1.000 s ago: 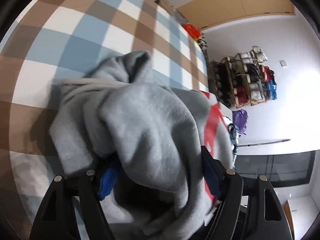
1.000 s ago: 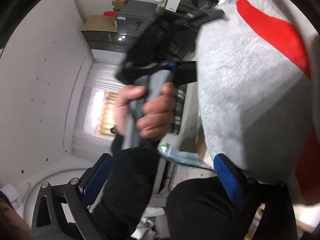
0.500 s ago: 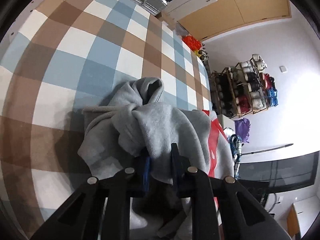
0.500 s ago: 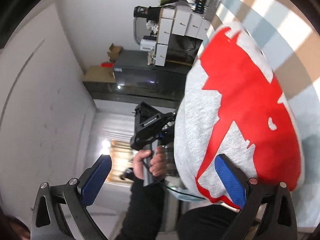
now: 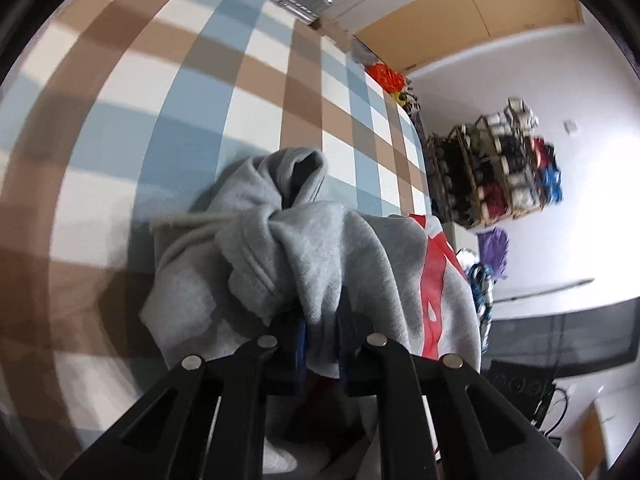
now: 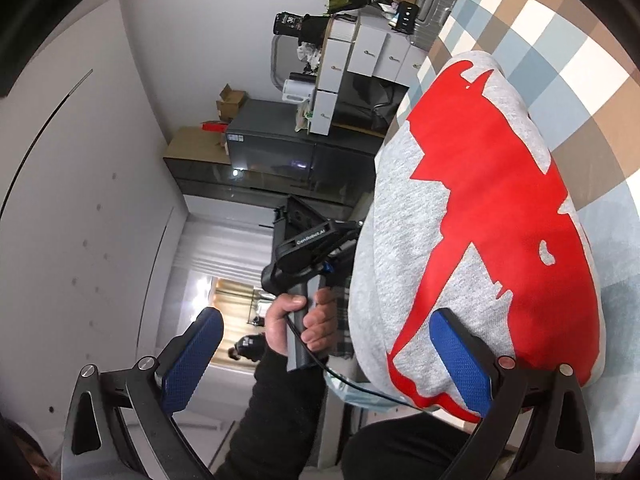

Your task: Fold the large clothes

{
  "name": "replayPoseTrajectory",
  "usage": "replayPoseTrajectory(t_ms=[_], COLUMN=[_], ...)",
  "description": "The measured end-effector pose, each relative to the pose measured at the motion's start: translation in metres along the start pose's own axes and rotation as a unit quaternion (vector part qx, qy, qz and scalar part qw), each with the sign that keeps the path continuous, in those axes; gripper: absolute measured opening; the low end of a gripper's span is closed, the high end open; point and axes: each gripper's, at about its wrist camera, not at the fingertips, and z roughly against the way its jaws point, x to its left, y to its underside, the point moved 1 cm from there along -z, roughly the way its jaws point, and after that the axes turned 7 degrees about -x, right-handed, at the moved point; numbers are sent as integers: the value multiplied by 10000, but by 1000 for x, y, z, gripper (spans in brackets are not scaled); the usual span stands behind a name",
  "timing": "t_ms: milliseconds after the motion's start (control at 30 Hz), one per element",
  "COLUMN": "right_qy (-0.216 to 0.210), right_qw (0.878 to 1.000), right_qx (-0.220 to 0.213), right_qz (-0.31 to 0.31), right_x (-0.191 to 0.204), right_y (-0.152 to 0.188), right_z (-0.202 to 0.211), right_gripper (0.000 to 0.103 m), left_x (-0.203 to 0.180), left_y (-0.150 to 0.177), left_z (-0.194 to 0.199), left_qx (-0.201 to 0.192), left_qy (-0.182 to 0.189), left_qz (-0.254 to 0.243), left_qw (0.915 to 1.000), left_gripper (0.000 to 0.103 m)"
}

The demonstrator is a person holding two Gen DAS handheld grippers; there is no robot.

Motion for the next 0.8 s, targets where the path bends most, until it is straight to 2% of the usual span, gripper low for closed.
replayPoseTrajectory(t_ms=[167, 267, 333, 467, 533, 633, 700, 733, 767, 800], right_qy=[8, -13, -64, -128, -91, -35, 17, 11, 2, -10], right_qw=[9996, 9993, 9993, 9993, 9994, 9995, 9994, 9995, 9996, 9996], right_qx=[54, 114, 143, 162, 147, 158, 169, 170, 176, 181], right_qz=[290, 360, 348, 324, 313, 280, 291, 269, 240, 197], right_x=[0, 1, 0, -1, -1, -2, -2, -3, -4, -5], right_y=[-2, -1, -1, -2, -2, -3, -3, -4, -4, -4], right_z=[3, -1, -3, -4, -4, -5, -6, -6, -7, -7], right_gripper=[103, 103, 103, 103, 103, 103, 103, 103, 103, 103], left_x=[-10, -4, 2, 13, 14, 4, -6, -9, -11, -14], left_y=[-14, -14, -13, -15, -13, -2, 8, 15, 21, 28], left_z=[9, 2, -4, 0, 11, 39, 52, 54, 56, 56], left_qx=[43, 179, 206, 180, 175, -46, -77, -43, -58, -103], left_qy=[-313, -557, -600, -434, -366, -259, 0, 186, 323, 502], left_qz=[-827, -1067, -1122, -1034, -831, -716, -794, -746, -665, -558], left_qw=[9961, 9926, 9917, 9935, 9957, 9971, 9968, 9970, 9972, 9971], left_gripper=[7, 8, 8, 11, 11, 12, 28, 49, 60, 60])
